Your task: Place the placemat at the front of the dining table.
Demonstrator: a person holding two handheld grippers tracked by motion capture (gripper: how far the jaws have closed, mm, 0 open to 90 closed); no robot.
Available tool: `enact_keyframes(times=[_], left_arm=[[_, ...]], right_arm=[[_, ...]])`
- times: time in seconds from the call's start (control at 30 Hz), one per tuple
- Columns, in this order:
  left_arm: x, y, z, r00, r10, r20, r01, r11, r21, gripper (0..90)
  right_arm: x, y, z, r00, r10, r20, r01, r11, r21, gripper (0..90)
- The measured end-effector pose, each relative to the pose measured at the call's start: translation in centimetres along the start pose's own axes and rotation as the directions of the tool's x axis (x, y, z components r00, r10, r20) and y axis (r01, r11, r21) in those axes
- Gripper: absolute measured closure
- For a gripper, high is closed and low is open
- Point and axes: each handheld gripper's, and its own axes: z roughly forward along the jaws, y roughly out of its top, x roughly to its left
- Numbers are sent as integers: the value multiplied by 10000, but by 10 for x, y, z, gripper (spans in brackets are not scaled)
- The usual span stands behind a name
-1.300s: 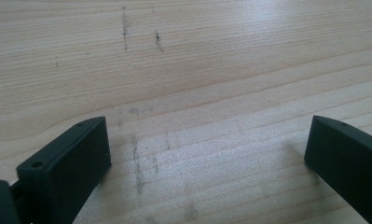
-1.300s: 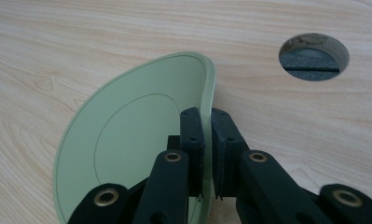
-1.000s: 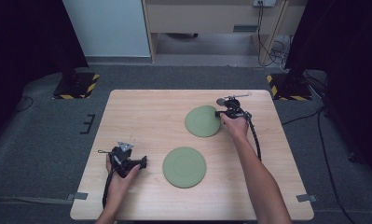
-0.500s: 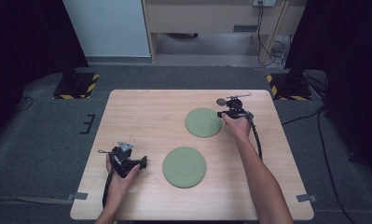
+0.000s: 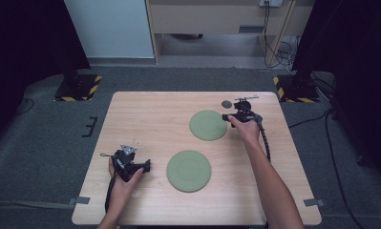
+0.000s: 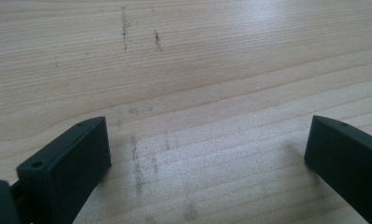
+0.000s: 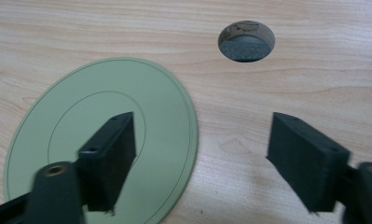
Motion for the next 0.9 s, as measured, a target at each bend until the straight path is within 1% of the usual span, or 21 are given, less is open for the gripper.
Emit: enact_keyframes(times=[0.03,0.07,0.13,0.17,0.2,0.23,0.27,0.33,0.37,0.43,0.5,0.53,0.57,0.6,0.63,0.7,0.8,0.9], left_arm=[[0,0,0,10000,0,0,0,10000,0,0],[0,0,0,10000,-2,0,2,10000,-3,0],[0,0,0,10000,-3,2,3,10000,-2,0],[0,0,0,10000,-3,2,3,10000,-2,0],[0,0,0,10000,1,7,-1,10000,4,0],[0,0,0,10000,1,7,-1,10000,4,0],[0,0,0,10000,-2,2,2,10000,-2,0],[0,0,0,10000,-2,8,2,10000,3,0],[0,0,0,10000,-2,8,2,10000,3,0],[0,0,0,10000,-3,9,3,10000,1,0],[0,0,0,10000,-2,9,2,10000,2,0],[0,0,0,10000,-3,9,3,10000,0,0],[0,0,0,10000,-5,2,5,10000,-4,0],[0,0,0,10000,-5,8,5,10000,0,0],[0,0,0,10000,-2,9,2,10000,1,0],[0,0,0,10000,-5,8,5,10000,0,0],[0,0,0,10000,-5,8,5,10000,-2,0],[0,0,0,10000,-6,10,6,10000,-3,0]], right_arm=[[0,0,0,10000,0,0,0,10000,0,207],[0,0,-3,10000,9,21,-9,10000,64,167],[1,1,-6,9999,-73,91,73,10000,-1,140],[1,1,-6,9999,-73,91,73,10000,-1,140],[2,1,-11,9999,-76,88,77,10000,-49,118],[2,1,-11,9999,-76,88,77,10000,-49,118],[3,1,-15,9999,-122,103,124,9998,-124,102],[4,1,-21,9998,-163,96,164,9997,-182,93],[4,1,-21,9998,-163,96,164,9997,-182,93],[5,-1,-29,9998,-172,51,173,9995,-281,85],[5,-2,-31,9998,-182,34,183,9994,-310,83],[6,-3,-34,9998,-178,15,178,9993,-324,80],[7,-6,-40,9998,-197,-16,197,9991,-366,77],[7,-6,-40,9998,-197,-16,197,9991,-366,77],[7,-9,-47,9996,-287,-46,285,9986,-442,76],[8,-10,-50,9996,-269,-45,266,9985,-483,76],[9,-15,-61,9997,-255,-62,251,9979,-605,76],[9,-20,-65,9993,-365,-25,363,9975,-605,76]])
